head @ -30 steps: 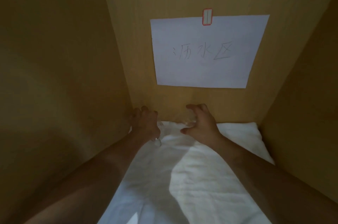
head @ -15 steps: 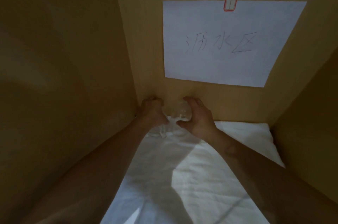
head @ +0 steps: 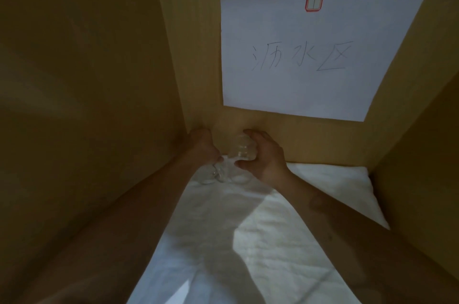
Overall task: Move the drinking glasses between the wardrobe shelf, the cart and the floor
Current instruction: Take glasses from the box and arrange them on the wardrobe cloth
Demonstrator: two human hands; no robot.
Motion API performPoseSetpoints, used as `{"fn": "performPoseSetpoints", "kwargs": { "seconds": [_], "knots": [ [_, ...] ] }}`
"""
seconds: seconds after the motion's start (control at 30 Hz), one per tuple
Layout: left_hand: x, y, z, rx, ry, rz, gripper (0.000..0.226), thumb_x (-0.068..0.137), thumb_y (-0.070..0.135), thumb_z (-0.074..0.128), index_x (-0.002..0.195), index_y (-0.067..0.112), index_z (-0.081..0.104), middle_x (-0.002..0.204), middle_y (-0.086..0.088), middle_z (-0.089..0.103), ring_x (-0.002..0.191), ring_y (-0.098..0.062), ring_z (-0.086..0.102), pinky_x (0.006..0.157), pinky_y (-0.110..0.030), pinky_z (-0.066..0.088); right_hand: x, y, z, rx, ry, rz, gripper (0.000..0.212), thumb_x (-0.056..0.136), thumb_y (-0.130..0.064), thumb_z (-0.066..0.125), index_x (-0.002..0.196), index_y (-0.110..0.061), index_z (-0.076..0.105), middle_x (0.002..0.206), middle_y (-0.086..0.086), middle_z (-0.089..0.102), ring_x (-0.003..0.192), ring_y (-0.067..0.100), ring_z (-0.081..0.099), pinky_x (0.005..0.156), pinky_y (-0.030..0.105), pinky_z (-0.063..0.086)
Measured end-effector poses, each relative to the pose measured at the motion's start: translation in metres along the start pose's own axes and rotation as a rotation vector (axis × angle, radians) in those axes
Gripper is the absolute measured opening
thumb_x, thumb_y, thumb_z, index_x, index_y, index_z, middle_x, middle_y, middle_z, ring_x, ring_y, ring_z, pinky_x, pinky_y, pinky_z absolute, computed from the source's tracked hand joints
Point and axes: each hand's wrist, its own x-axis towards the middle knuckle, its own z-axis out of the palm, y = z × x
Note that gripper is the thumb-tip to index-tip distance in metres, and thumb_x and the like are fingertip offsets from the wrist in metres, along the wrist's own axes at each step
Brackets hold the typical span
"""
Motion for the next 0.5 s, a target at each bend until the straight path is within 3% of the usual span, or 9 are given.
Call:
{"fn": "performPoseSetpoints", "kwargs": {
  "seconds": [0.3, 0.5],
  "knots": [
    [0.007, -0.001, 0.009, -0.074, 0.030, 0.055, 0.060, 0.065, 0.034, 0.094, 0.118, 0.016, 0.072, 0.119, -0.005, 0.071, 0.106, -0.023, 0.066, 0.090, -0.038, 0.056, 0.003, -0.002, -0.002, 0.008, -0.028, 0.013, 0.094, 0.069, -0.040, 0.091, 0.149, -0.030, 0.044, 0.149, -0.010, 0.045, 0.127, 0.013, 0.052, 0.100, 0.017, 0.036],
    [-0.006, -0.004, 0.014, -0.198, 0.139, 0.084, 0.084, 0.069, 0.032, 0.092, 0.138, 0.009, 0.051, 0.139, -0.013, 0.055, 0.126, -0.030, 0.054, 0.098, -0.033, 0.044, 0.000, -0.010, -0.003, -0.020, -0.044, 0.040, 0.095, 0.071, -0.042, 0.089, 0.152, -0.034, 0.039, 0.150, -0.009, 0.040, 0.124, 0.013, 0.053, 0.097, 0.019, 0.038]
  ]
}}
